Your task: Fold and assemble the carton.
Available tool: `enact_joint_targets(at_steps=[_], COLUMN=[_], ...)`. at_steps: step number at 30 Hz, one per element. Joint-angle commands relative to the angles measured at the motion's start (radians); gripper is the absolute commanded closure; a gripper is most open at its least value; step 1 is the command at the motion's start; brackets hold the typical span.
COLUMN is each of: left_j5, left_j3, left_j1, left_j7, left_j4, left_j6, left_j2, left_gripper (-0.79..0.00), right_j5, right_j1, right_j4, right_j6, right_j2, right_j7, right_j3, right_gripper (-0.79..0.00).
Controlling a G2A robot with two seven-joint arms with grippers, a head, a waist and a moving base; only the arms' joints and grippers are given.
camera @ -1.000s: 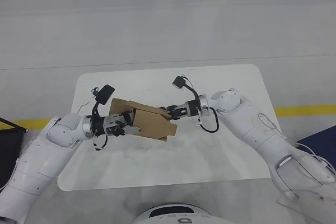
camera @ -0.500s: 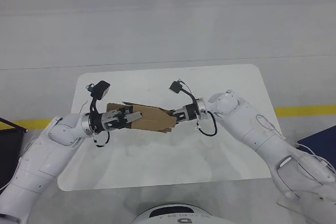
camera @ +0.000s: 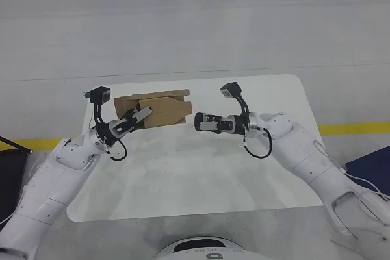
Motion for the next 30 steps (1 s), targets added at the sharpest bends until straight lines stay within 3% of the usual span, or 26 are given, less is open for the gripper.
enact_joint_targets(at_steps=[1,4,7,10,14,18,20,23,30], left_j5=[0.0,-0.027,-0.354,-0.676,-0.935,-0.968,-1.032,-0.958,-0.934], left_j3=[0.0,0.003,0.046,0.046,0.037,0.037,0.055,0.082,0.135], left_j1=[0.0,0.007,0.045,0.043,0.057,0.052,0.051,0.021,-0.027], left_j7=[0.0,0.018,0.041,-0.115,-0.327,-0.438,-0.491,-0.564,-0.589], left_j4=[0.0,-0.01,-0.08,-0.086,-0.077,-0.037,-0.033,0.015,0.056], left_j6=[0.0,0.01,0.091,0.232,0.429,0.564,0.676,0.771,0.773], left_j2=[0.0,-0.002,-0.017,-0.021,-0.026,-0.031,-0.038,-0.044,-0.082], left_gripper=[0.0,0.0,0.0,0.0,0.0,0.0,0.0,0.0,0.0], right_j5=[0.039,0.039,0.042,0.01,-0.1,-0.191,-0.206,-0.238,-0.264], right_j1=[-0.013,-0.013,-0.016,-0.03,-0.036,-0.055,-0.065,-0.067,-0.061], right_j4=[0.002,0.002,0.001,0.05,0.072,0.034,0.007,-0.022,-0.038], right_j6=[0.001,0.001,0.008,0.05,0.062,0.06,0.063,0.073,0.079], right_j2=[0.008,0.008,0.007,0.008,0.011,0.016,0.016,0.013,0.001], right_j7=[0.001,0.001,-0.004,-0.078,-0.137,-0.209,-0.218,-0.228,-0.221], right_j3=[0.009,0.009,0.009,0.03,0.051,0.077,0.085,0.087,0.085], right_gripper=[-0.785,-0.785,-0.785,-0.785,-0.785,-0.785,-0.785,-0.785,-0.785])
